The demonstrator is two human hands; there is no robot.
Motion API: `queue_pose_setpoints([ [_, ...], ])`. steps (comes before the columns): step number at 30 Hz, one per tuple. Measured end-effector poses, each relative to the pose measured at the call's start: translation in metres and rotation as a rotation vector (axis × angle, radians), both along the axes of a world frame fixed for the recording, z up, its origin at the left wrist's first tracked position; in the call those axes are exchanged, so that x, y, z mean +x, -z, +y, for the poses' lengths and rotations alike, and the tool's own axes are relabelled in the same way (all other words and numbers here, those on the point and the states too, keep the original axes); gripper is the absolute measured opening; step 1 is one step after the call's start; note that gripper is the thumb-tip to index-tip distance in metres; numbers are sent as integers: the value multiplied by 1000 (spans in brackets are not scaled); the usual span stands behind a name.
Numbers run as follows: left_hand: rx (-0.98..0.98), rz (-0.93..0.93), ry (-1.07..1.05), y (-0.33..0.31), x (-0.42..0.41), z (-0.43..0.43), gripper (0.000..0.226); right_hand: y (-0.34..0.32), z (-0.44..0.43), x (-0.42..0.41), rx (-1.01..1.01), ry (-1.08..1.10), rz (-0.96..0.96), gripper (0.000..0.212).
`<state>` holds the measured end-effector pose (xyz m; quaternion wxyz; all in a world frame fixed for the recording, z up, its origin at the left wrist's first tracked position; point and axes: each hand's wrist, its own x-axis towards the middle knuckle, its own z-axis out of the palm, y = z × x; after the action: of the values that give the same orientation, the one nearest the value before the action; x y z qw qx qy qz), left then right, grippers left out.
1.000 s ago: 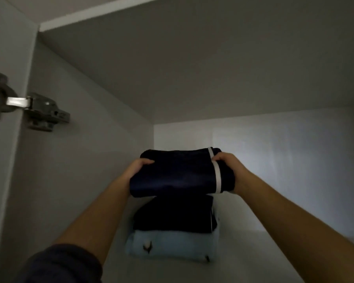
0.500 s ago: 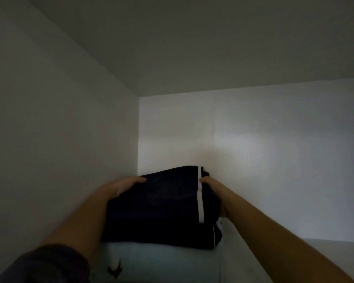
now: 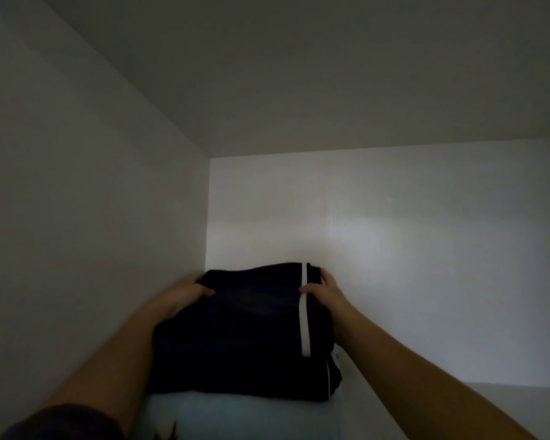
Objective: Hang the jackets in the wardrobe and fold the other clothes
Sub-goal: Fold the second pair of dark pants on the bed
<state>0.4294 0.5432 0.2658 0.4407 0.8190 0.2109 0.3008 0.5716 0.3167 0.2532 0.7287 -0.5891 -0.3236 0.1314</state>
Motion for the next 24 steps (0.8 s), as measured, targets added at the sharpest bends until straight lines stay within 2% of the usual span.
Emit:
queue_pose_setpoints([
  [3, 89, 56, 7, 3, 0, -5, 42, 7, -3, 1, -63, -22, -30, 73],
  [5, 30, 168, 27, 1, -2, -8, 37, 9, -7, -2, -136, -36, -58, 70],
  [7, 26, 203, 9, -11, -11, -19, 38, 0, -12, -1, -221, 31, -200, 76],
  [9, 275, 156, -143, -33, -15, -27, 56, -19, -16, 0, -294, 165, -485, 84],
  [11, 591, 40, -178, -47, -12, -46, 64, -32, -12, -7, -349, 165, -748, 79],
  [12, 683, 34, -115, -46, -6, -58, 62, -32, -5, -13, -469, 128, -853, 77],
  [13, 728, 90, -42, -38, 5, -65, 59, -27, 4, -17, -670, 99, -949, 76],
  [14, 763, 207, 15, -24, 19, -67, 57, -17, 13, -18, -906, 73, -1018, 76],
  [15, 770, 377, 38, -6, 32, -65, 57, -6, 20, -16, -1101, 45, -1046, 78],
  [16, 774, 548, 30, 10, 42, -59, 60, 2, 25, -14, -1224, 23, -1030, 81],
  [17, 745, 644, -1, 20, 46, -54, 63, 7, 28, -10, -1275, 28, -1001, 83],
  [19, 646, 616, -121, 29, 43, -43, 69, 10, 27, -6, -1255, 136, -989, 88],
  [21, 706, 483, -242, 29, 37, -41, 73, 9, 24, -4, -1148, 309, -1052, 91],
  [22, 750, 448, -235, 27, 34, -42, 73, 8, 22, -3, -1118, 316, -1066, 91],
  [24, 766, 522, -116, 24, 30, -47, 70, 7, 18, -1, -1121, 151, -948, 89],
])
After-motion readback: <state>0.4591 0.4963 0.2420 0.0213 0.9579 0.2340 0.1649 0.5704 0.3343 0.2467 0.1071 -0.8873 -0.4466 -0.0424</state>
